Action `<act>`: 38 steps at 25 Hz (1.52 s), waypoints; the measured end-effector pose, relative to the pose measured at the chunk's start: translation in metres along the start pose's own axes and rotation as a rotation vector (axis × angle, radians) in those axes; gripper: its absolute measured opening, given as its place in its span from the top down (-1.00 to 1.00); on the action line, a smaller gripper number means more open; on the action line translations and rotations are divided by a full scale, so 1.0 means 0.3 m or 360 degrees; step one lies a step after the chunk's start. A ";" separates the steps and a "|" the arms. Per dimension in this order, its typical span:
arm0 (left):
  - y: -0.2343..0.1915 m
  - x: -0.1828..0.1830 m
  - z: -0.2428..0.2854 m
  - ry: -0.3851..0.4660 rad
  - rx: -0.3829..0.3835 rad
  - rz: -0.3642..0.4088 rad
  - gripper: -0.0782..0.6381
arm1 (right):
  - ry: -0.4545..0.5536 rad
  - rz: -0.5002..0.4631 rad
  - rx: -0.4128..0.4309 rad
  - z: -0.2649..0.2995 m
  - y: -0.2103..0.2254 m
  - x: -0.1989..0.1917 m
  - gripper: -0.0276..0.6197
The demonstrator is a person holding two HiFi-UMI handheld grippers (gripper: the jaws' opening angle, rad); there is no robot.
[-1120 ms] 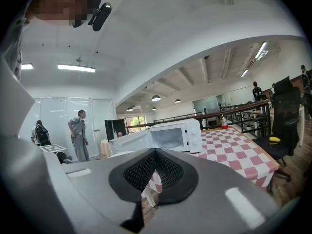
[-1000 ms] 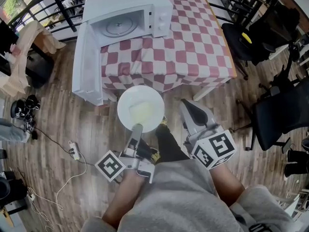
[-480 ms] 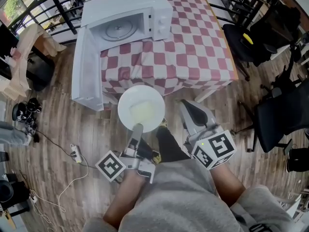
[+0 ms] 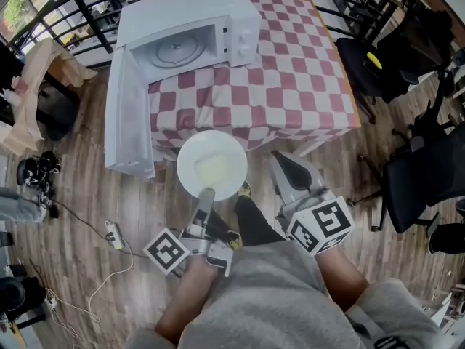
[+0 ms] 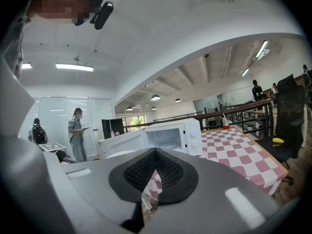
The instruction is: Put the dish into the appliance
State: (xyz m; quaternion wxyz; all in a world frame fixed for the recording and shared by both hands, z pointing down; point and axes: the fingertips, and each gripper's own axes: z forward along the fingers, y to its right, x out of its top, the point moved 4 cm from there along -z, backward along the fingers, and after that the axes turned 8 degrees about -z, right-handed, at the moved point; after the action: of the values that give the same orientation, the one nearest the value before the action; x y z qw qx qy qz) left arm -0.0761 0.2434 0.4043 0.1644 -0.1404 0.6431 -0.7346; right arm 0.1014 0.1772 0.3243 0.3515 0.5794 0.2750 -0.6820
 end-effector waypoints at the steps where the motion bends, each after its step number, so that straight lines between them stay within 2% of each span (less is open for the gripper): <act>1: -0.001 0.010 0.012 0.0000 0.0000 0.0003 0.73 | -0.0002 -0.0001 0.0004 0.016 0.005 0.001 0.92; 17: 0.031 0.196 0.318 0.0011 0.0011 -0.0012 0.73 | -0.0049 0.0013 0.0053 0.354 0.188 0.028 0.91; 25: 0.042 0.238 0.447 0.0028 -0.0016 -0.0048 0.73 | -0.0058 0.0041 0.0085 0.453 0.276 0.029 0.91; 38: 0.045 0.294 0.588 0.0113 0.0012 -0.0068 0.73 | -0.0046 0.0062 0.0178 0.615 0.394 0.043 0.91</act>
State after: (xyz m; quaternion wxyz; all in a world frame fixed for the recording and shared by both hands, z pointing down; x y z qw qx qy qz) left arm -0.0814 0.0460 0.4140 0.1262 -0.1272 0.6426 -0.7450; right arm 0.0846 -0.0402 0.3481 0.3358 0.5934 0.2199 -0.6976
